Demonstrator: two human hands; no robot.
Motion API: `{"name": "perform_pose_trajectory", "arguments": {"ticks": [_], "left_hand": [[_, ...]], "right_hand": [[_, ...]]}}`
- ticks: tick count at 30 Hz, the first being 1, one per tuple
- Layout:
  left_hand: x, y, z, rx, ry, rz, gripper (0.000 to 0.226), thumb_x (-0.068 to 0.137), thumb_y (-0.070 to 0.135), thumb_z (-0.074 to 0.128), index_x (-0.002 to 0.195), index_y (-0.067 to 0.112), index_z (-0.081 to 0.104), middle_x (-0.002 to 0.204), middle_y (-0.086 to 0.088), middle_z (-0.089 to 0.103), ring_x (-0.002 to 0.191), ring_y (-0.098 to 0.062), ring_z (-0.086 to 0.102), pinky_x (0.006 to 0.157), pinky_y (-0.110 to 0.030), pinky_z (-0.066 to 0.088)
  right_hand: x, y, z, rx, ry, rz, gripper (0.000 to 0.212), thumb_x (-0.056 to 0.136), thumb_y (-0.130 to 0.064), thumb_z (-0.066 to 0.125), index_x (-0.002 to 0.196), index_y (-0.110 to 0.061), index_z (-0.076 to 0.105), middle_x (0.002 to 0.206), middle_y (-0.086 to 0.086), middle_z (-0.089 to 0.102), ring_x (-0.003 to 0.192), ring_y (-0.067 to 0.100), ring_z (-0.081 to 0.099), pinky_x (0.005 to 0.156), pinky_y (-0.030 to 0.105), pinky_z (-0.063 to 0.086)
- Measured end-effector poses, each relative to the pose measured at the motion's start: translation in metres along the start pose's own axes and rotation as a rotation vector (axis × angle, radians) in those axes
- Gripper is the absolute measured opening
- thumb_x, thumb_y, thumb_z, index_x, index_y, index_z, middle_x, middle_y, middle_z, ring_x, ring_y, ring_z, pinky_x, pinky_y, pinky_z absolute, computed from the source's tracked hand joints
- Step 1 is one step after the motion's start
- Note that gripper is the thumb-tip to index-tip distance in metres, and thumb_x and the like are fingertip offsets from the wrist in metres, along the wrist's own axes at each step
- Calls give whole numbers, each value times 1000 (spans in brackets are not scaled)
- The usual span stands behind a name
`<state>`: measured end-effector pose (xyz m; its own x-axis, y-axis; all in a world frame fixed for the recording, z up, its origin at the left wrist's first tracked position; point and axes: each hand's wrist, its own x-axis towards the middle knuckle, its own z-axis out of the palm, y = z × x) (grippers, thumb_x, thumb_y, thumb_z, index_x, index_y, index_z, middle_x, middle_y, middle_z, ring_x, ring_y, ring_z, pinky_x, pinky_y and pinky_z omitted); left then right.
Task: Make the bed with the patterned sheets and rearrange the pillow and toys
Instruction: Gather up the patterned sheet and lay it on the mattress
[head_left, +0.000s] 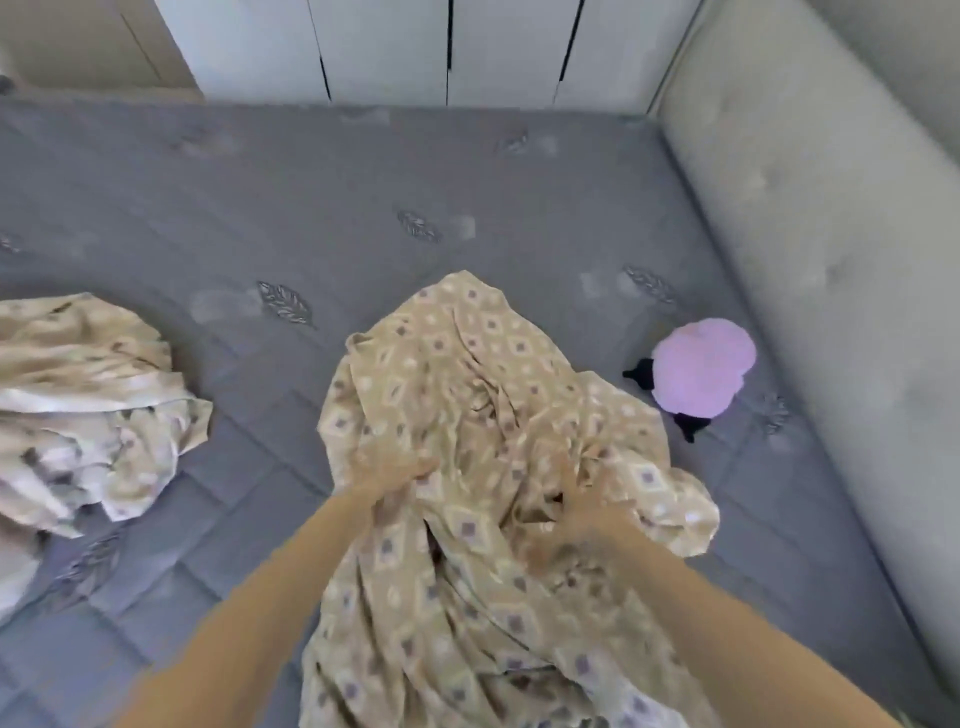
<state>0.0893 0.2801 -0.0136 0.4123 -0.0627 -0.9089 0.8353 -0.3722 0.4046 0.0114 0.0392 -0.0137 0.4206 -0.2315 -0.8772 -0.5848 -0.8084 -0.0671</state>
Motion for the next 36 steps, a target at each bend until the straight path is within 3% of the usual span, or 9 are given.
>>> {"name": "perform_pose_trajectory", "arguments": {"ticks": [4, 8, 16, 18, 21, 24, 27, 31, 36], "left_hand": [[49, -36, 14, -32, 212, -8, 129, 61, 30, 89, 151, 26, -3, 152, -11, 30, 132, -31, 41, 100, -40, 41], [81, -57, 26, -64, 136, -18, 109, 70, 18, 83, 151, 14, 11, 151, -11, 31, 135, -29, 38, 107, -40, 36], [62, -58, 43, -238, -54, -122, 34, 91, 25, 57, 118, 4, 62, 108, -19, 66, 97, -34, 62, 82, -42, 50], [48, -55, 53, -275, -94, -108, 29, 91, 27, 56, 103, 4, 67, 92, -19, 69, 82, -32, 65, 77, -40, 51], [24, -48, 55, -265, -154, -76, 26, 88, 29, 61, 98, 6, 68, 87, -18, 69, 77, -31, 67, 72, -39, 53], [-4, -39, 48, -265, -221, -20, 22, 77, 30, 72, 89, 11, 73, 83, -16, 73, 67, -28, 71, 57, -33, 55], [-50, -26, 51, -263, -306, 89, 20, 67, 31, 76, 76, 13, 79, 85, -13, 74, 70, -26, 72, 57, -32, 56], [-126, -1, 63, -271, -398, 227, 28, 63, 29, 76, 84, 10, 78, 98, -13, 72, 83, -28, 70, 78, -37, 56], [-251, 28, 92, -264, -542, 424, 50, 75, 26, 68, 119, 3, 63, 120, -19, 60, 107, -33, 60, 106, -46, 40]], "right_hand": [[47, 23, 15, 297, 46, -52, 137, 64, -35, 88, 148, -34, -21, 153, 18, -29, 146, 35, 6, 110, 40, 32], [75, 28, 32, 712, -37, -75, 105, 71, -44, 81, 149, -23, 13, 151, 5, 31, 133, 25, 37, 106, 34, 36], [56, 13, 36, 884, -359, -75, 90, 51, -69, 81, 122, -33, 40, 111, -10, 63, 107, 19, 56, 87, 34, 49], [39, 2, 37, 865, -371, -111, 96, 42, -65, 86, 122, -38, 39, 120, -3, 63, 115, 24, 58, 94, 38, 51], [14, -6, 42, 609, -257, -194, 117, 40, -61, 86, 141, -27, 37, 133, 6, 58, 118, 24, 57, 104, 39, 45], [-14, -1, 40, 697, -97, -253, 81, 55, -28, 86, 128, -23, 51, 124, -4, 60, 111, 14, 55, 97, 28, 47], [-60, 6, 30, 794, 85, -311, 44, 60, -10, 83, 89, -31, 57, 90, -16, 61, 88, 4, 58, 61, 8, 44], [-135, 21, 9, 816, 355, -357, 40, 60, -8, 81, 88, -25, 58, 81, -17, 57, 78, -1, 54, 51, 1, 37], [-267, 54, -23, 796, 782, -312, 27, 54, -11, 81, 61, -22, 58, 63, -14, 57, 66, 3, 55, 56, 17, 46]]}}
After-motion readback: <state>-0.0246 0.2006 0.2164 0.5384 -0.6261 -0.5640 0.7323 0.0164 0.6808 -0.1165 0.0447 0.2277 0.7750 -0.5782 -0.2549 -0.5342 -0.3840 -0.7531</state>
